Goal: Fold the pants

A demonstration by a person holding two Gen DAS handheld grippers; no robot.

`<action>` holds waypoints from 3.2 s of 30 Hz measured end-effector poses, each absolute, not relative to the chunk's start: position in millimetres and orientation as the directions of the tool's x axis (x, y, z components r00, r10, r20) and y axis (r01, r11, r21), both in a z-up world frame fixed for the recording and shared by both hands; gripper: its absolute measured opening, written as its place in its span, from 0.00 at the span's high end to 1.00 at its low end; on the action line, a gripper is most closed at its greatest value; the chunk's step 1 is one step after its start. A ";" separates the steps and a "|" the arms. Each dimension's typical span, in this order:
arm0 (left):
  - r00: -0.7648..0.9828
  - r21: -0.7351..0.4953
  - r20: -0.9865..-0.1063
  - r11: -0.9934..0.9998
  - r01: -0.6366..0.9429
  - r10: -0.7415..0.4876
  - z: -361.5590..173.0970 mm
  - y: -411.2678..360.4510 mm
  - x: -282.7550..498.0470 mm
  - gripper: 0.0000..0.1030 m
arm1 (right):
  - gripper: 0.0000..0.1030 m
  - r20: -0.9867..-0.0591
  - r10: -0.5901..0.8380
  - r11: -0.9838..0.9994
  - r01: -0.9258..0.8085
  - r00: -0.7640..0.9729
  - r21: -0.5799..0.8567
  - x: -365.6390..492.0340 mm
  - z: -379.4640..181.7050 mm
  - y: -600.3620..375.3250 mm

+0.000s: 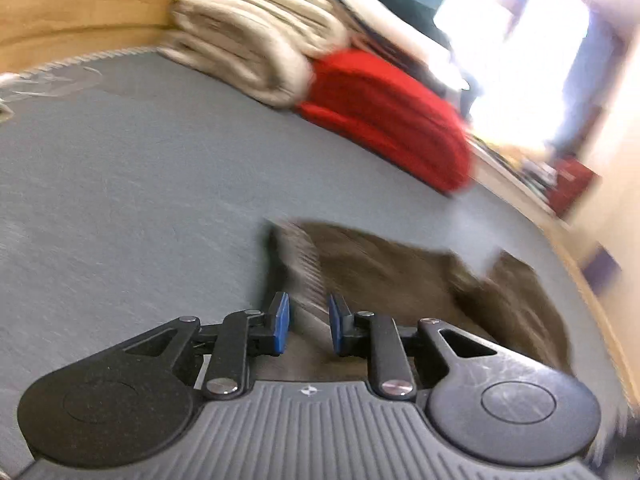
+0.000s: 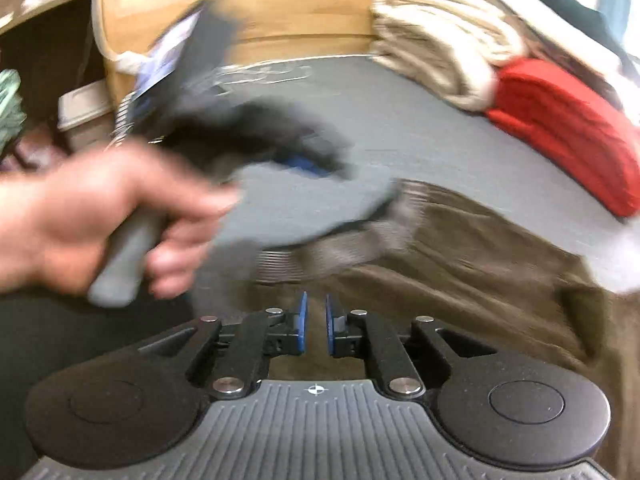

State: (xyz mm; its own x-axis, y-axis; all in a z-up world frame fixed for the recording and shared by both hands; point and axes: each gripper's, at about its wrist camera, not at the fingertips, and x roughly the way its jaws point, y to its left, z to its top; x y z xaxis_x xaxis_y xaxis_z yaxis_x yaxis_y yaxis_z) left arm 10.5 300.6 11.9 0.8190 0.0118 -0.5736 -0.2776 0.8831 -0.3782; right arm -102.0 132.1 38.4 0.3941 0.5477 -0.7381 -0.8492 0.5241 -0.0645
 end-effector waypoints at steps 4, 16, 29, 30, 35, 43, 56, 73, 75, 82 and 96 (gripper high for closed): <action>0.780 -0.343 -0.601 0.938 -0.052 -0.176 2.0 252.8 20.6 0.78 | 0.82 -0.726 0.460 0.662 -0.743 0.510 -0.102 -37.7 58.1 66.3; 0.563 -0.336 -0.801 0.931 -0.143 -0.203 -51.8 249.4 27.9 0.75 | 0.53 -0.786 0.198 0.951 -0.310 0.586 0.009 144.6 -8.5 -35.3; 0.575 -0.260 -0.804 0.960 -0.107 -0.153 -50.9 236.2 49.1 0.74 | 0.93 -0.889 0.052 0.966 -0.248 0.455 -0.070 207.5 -79.2 -27.6; 0.576 -0.259 -0.803 0.960 -0.106 -0.153 -52.2 235.4 51.4 0.74 | 0.94 -0.884 0.048 0.965 -0.252 0.465 -0.080 201.5 -69.5 -35.1; 0.577 -0.261 -0.801 0.960 -0.104 -0.155 -51.0 233.9 50.4 0.71 | 0.94 -0.868 0.067 0.972 -0.230 0.492 -0.056 151.9 -19.9 -115.8; 0.586 -0.216 -0.797 0.975 -0.049 -0.147 -49.2 219.7 49.2 0.61 | 0.94 -0.952 0.113 0.952 -0.306 0.284 0.021 26.4 -19.2 -220.8; 0.604 -0.070 -0.793 0.997 0.039 -0.080 -54.9 188.3 45.4 0.43 | 0.64 -0.804 0.243 0.970 -0.156 0.543 0.187 45.2 12.4 -272.0; 0.576 0.148 -0.810 0.989 0.022 0.109 -53.7 137.3 2.7 0.34 | 0.51 -0.891 0.013 0.870 -0.445 0.453 -0.213 172.2 -85.3 -117.0; 0.576 0.149 -0.810 0.989 0.018 0.111 -54.5 137.7 3.0 0.32 | 0.60 -0.891 -0.021 0.858 -0.450 0.453 -0.249 171.7 -91.2 -117.6; 0.583 0.133 -0.806 0.991 0.009 0.103 -56.6 139.0 6.3 0.28 | 0.93 -0.809 0.024 0.970 -0.210 0.587 -0.123 145.1 -27.9 -208.5; 0.590 0.108 -0.802 0.994 -0.012 0.094 -61.2 135.7 18.9 0.22 | 0.94 -0.950 -0.055 0.751 0.640 0.309 0.164 -47.3 -65.1 -521.2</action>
State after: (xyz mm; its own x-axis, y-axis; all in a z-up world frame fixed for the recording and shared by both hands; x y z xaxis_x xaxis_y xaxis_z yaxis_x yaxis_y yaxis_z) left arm 18.9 135.7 -61.2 0.5901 0.0942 -0.8018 -0.0118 0.9941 0.1081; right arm -47.3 -521.2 -65.1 0.3086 -0.0550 -0.9496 0.6396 0.7509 0.1644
